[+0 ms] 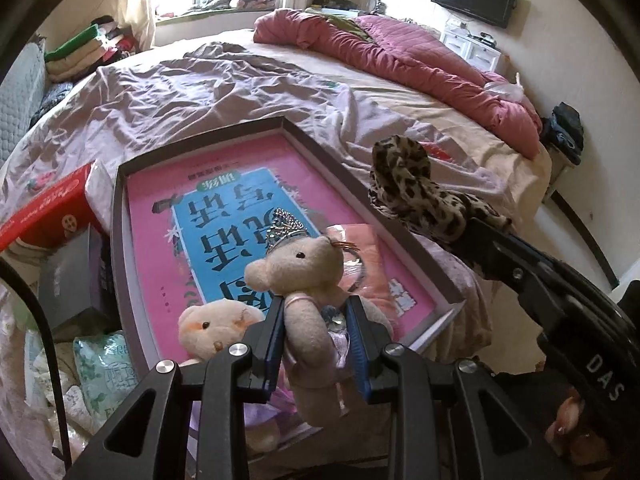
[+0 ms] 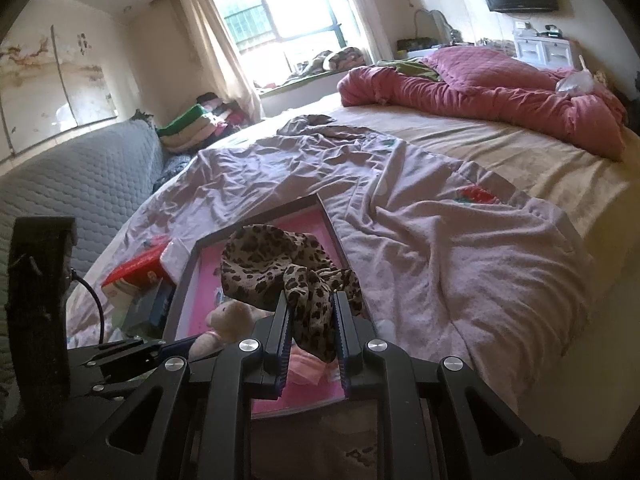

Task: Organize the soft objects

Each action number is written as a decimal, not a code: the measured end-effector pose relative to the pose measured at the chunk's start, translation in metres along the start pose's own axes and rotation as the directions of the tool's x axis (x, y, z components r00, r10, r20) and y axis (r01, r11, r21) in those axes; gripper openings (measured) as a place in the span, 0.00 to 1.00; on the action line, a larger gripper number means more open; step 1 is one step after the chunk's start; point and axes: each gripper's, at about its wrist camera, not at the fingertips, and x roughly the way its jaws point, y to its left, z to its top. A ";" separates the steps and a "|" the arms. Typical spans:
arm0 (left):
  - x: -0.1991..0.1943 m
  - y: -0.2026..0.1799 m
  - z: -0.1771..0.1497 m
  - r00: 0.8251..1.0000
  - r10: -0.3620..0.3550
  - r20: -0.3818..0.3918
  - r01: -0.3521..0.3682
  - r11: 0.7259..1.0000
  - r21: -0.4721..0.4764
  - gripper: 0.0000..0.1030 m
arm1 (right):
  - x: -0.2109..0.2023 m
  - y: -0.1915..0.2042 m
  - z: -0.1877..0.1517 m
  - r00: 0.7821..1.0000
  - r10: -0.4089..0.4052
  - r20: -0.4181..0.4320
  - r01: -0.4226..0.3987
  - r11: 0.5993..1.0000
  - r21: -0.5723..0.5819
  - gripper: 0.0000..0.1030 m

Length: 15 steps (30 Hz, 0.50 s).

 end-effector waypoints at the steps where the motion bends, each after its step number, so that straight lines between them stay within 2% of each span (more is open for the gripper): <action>1: 0.002 0.002 0.000 1.000 0.002 -0.003 -0.002 1.000 -0.003 0.29 | 0.002 0.001 -0.001 1.000 -0.002 -0.006 0.002 1.000 -0.004 0.20; 15: 0.018 0.013 -0.009 1.000 -0.007 -0.026 0.006 0.999 -0.034 0.29 | 0.027 0.004 -0.016 0.998 -0.027 -0.064 0.025 0.999 -0.027 0.20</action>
